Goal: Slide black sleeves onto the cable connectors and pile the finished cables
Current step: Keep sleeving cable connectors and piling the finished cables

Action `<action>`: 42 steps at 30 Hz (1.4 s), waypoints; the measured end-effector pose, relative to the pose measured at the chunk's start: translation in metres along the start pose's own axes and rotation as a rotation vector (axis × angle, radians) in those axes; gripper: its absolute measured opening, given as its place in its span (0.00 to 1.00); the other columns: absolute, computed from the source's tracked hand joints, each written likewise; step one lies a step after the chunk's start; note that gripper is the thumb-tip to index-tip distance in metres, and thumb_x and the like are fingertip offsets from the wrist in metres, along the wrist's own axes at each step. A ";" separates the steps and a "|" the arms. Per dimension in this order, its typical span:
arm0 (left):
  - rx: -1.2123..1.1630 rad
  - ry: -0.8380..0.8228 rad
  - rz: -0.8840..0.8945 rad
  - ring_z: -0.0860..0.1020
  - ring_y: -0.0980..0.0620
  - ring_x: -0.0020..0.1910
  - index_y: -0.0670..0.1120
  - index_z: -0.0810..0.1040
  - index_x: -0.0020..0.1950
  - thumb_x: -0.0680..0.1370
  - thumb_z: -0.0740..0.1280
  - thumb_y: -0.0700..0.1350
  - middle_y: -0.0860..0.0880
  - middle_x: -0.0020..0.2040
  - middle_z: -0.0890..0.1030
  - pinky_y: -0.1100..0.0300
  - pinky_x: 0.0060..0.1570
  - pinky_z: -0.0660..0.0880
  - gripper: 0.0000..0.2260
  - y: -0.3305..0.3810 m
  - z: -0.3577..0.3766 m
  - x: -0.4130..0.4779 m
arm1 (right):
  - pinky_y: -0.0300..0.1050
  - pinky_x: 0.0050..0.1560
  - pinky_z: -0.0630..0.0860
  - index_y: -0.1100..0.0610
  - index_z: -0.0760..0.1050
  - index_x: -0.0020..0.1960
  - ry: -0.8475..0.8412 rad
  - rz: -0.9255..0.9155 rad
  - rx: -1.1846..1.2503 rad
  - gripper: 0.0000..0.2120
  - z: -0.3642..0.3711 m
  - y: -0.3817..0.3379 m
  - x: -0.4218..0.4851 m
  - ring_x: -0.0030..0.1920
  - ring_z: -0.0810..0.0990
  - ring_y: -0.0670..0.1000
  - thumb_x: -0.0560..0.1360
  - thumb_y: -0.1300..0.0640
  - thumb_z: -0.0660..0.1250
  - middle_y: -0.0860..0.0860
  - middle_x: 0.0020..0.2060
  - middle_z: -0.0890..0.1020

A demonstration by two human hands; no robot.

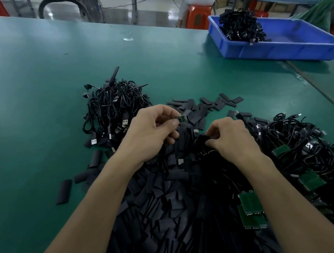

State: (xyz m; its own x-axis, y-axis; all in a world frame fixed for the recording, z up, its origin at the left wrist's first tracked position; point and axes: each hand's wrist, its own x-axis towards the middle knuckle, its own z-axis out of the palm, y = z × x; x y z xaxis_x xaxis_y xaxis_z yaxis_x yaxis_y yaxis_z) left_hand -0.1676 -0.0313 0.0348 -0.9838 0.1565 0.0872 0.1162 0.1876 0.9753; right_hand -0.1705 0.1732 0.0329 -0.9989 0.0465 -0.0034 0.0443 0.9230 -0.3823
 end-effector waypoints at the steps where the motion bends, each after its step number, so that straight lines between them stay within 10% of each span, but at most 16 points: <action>1: 0.006 0.020 0.005 0.82 0.54 0.35 0.47 0.80 0.47 0.80 0.68 0.37 0.53 0.36 0.82 0.64 0.37 0.79 0.06 -0.002 0.000 0.001 | 0.52 0.51 0.80 0.52 0.82 0.52 0.024 -0.010 0.006 0.07 0.000 0.000 -0.001 0.47 0.81 0.54 0.74 0.56 0.75 0.51 0.46 0.83; 10: -0.015 0.054 -0.023 0.84 0.52 0.34 0.47 0.81 0.47 0.79 0.70 0.38 0.50 0.37 0.85 0.64 0.35 0.79 0.04 -0.007 0.000 0.002 | 0.36 0.48 0.74 0.44 0.76 0.43 0.086 -0.219 0.305 0.10 0.001 0.007 -0.001 0.47 0.80 0.43 0.77 0.58 0.71 0.43 0.43 0.82; 22: 0.013 0.003 -0.021 0.85 0.50 0.33 0.51 0.82 0.45 0.79 0.70 0.41 0.50 0.37 0.86 0.64 0.32 0.76 0.06 -0.005 0.005 0.000 | 0.39 0.42 0.80 0.43 0.81 0.49 0.141 -0.288 0.707 0.08 -0.006 0.000 -0.016 0.36 0.82 0.43 0.76 0.57 0.72 0.44 0.39 0.85; 42: 0.104 -0.033 -0.041 0.82 0.55 0.29 0.52 0.84 0.45 0.79 0.70 0.44 0.52 0.36 0.86 0.62 0.31 0.75 0.05 0.000 0.007 -0.003 | 0.40 0.46 0.81 0.44 0.82 0.48 0.220 -0.340 0.680 0.10 -0.008 -0.006 -0.023 0.37 0.85 0.44 0.72 0.57 0.77 0.45 0.33 0.85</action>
State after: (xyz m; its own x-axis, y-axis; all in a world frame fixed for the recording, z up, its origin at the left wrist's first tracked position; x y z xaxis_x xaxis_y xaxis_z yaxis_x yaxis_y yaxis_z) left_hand -0.1634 -0.0245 0.0328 -0.9832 0.1782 0.0390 0.0911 0.2942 0.9514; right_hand -0.1479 0.1702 0.0425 -0.9272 -0.0565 0.3704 -0.3524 0.4673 -0.8108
